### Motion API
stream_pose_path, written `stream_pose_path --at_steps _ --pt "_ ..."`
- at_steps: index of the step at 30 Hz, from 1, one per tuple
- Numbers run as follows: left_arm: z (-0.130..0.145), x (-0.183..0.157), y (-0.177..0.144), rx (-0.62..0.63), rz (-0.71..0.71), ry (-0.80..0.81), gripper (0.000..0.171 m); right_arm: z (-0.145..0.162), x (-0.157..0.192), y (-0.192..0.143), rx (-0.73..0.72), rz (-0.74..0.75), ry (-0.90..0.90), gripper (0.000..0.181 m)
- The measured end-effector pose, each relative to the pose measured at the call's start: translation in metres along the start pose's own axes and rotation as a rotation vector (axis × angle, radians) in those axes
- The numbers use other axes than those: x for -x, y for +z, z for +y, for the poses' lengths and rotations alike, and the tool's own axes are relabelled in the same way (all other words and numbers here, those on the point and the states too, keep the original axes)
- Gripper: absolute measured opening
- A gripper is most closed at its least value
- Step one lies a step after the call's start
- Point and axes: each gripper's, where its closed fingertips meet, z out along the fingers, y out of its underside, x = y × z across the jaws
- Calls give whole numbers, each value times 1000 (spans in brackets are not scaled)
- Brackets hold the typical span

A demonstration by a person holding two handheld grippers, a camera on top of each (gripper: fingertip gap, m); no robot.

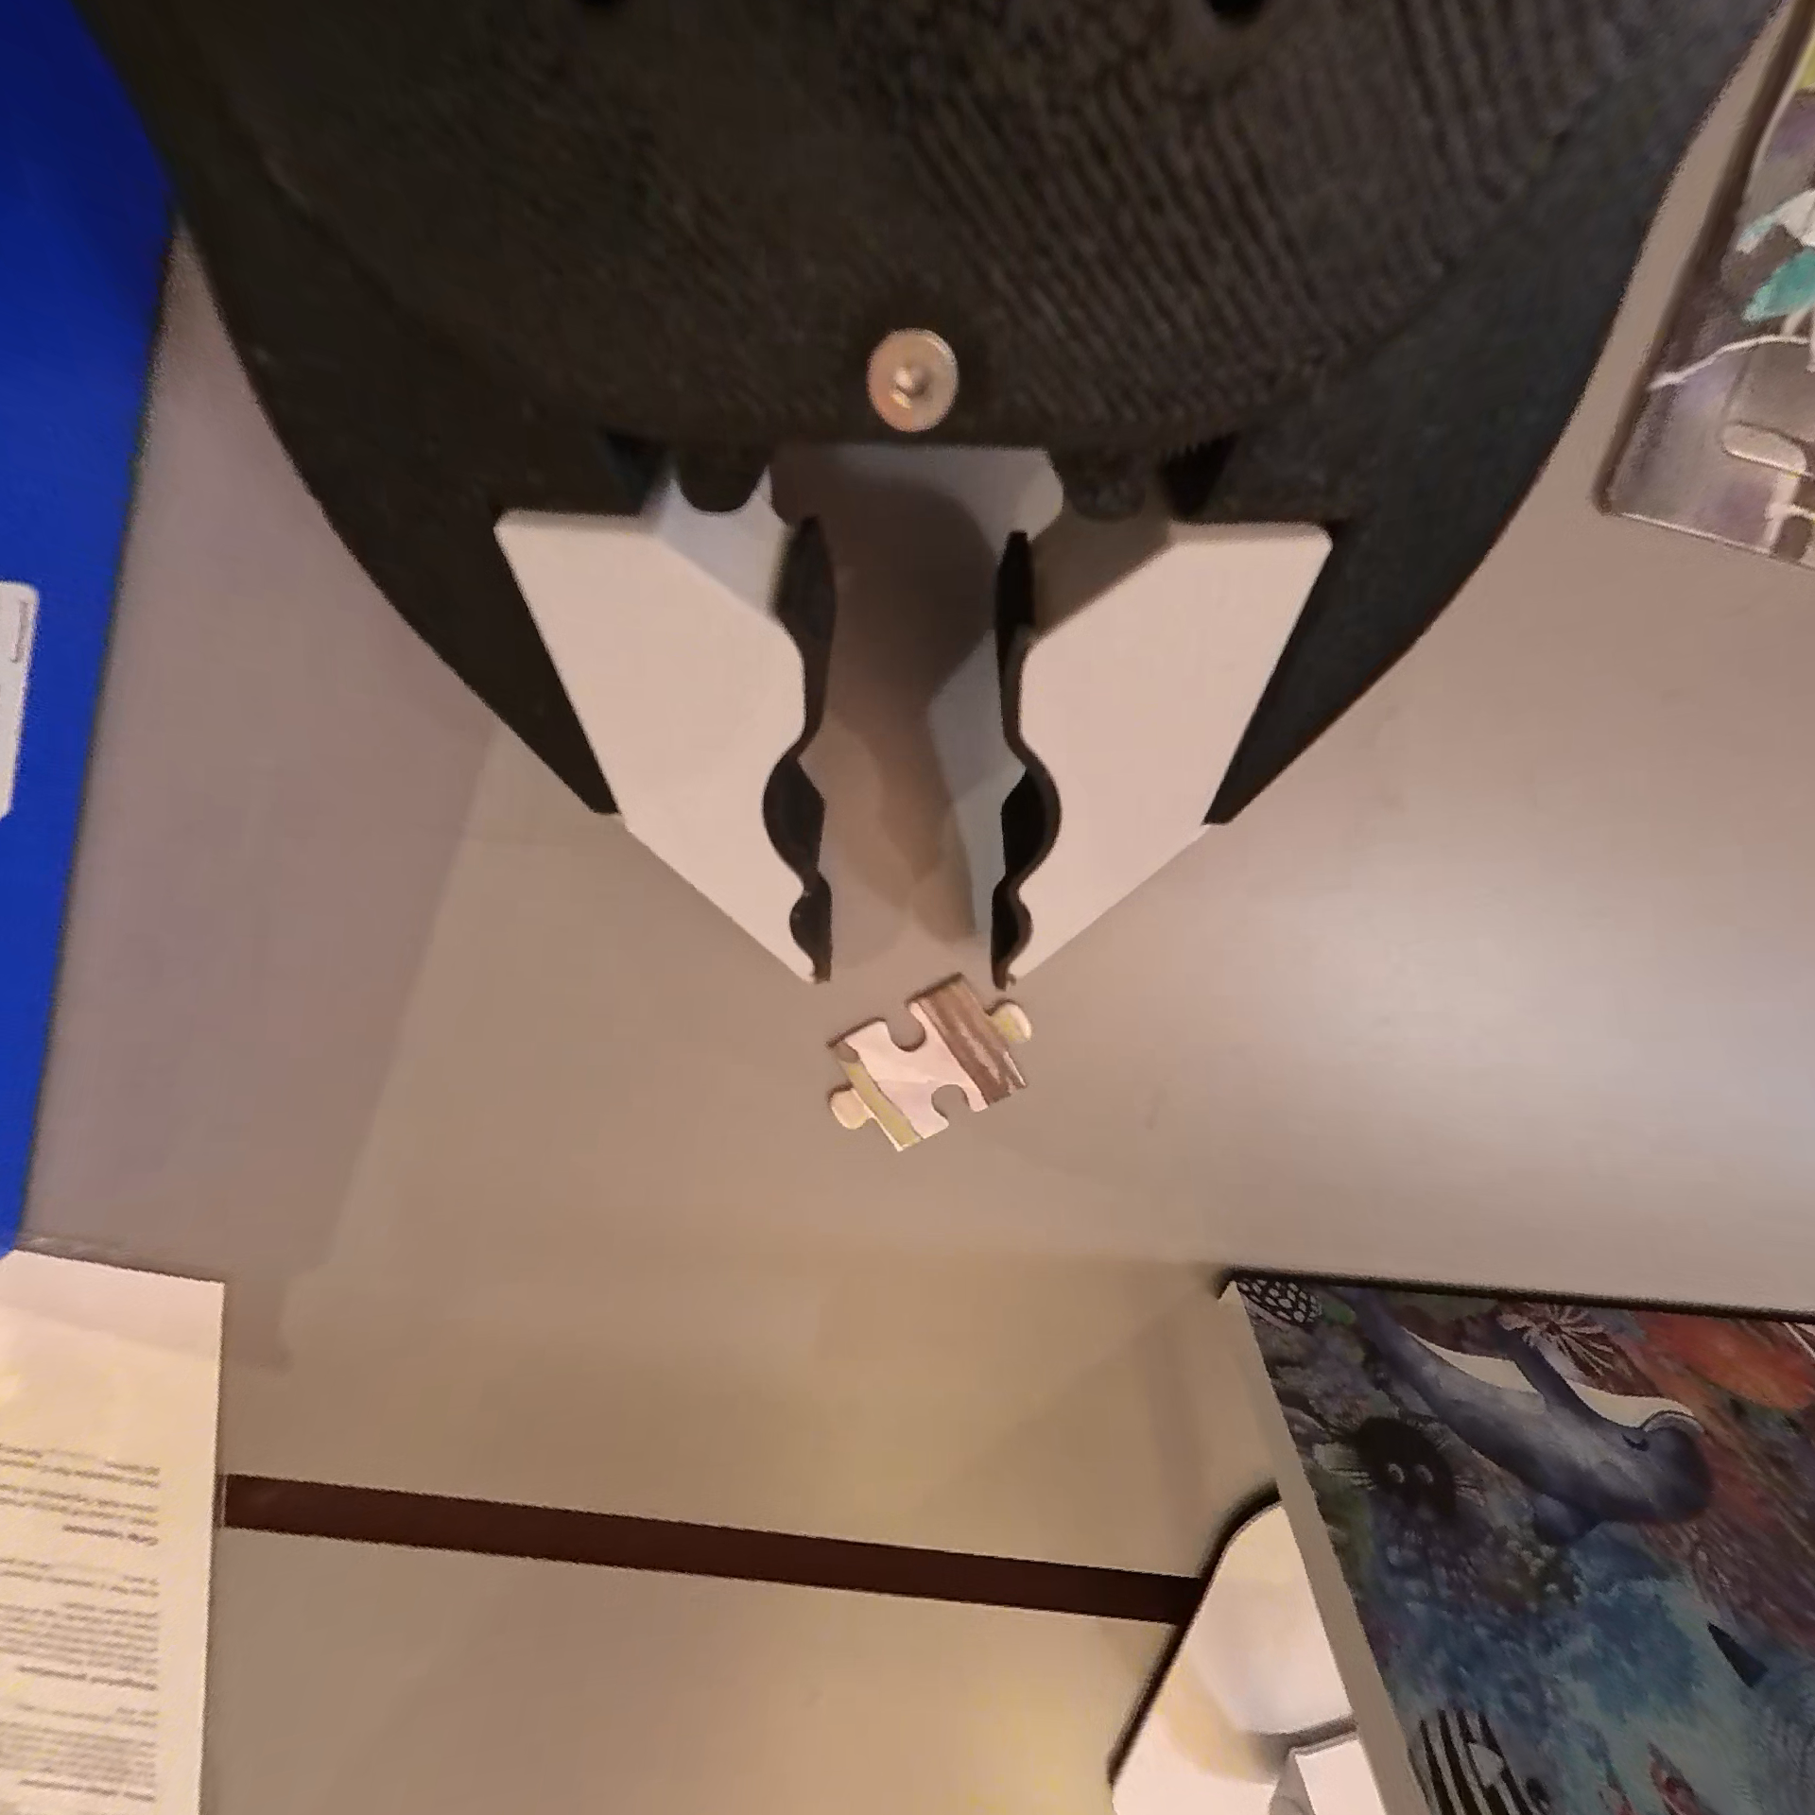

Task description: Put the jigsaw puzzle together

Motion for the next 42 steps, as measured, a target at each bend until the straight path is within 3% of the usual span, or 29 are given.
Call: stream_pose_path --at_steps 6,9,11,15,19,28,32,34,41,42 --pt "6 0 5 26 -15 22 37 -5 8 12 20 -25 -6 42" --pt "8 5 4 33 -40 34 34 0 -16 10 42 76 -31 44" --pt "7 8 3 27 -48 29 33 3 -38 3 38 151 -20 34" --pt "8 11 2 22 -54 16 33 -1 -53 -6 -17 144 58 35" --pt "9 11 3 30 -51 16 32 -16 -31 -7 -100 32 72 38" --pt "16 11 9 56 -46 20 31 -8 -7 22 45 25 -61 55" --pt "18 13 9 59 -50 13 31 -9 -12 22 44 23 -20 44" --pt "18 14 9 57 -49 8 31 -8 -13 20 43 18 -25 29" --pt "16 15 7 52 -54 16 30 -8 -6 12 17 -73 -42 28" --pt "16 15 7 50 -56 20 30 -11 -4 9 -9 -83 -54 13"
